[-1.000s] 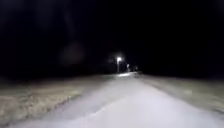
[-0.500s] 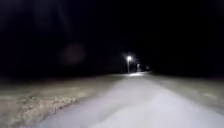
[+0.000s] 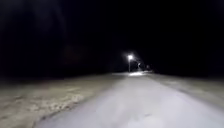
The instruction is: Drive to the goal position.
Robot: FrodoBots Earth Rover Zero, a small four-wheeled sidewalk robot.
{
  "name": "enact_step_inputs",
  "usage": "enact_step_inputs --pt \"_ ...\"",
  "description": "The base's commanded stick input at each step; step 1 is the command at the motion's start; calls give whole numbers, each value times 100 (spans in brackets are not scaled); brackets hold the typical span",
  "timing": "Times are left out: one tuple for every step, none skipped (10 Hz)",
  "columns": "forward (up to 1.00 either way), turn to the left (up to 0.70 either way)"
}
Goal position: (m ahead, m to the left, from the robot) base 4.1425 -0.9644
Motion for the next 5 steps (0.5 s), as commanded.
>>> enact_step_inputs --pt "100 0" --pt "100 0" --pt "100 -4" --pt "100 -21" --pt "100 -27"
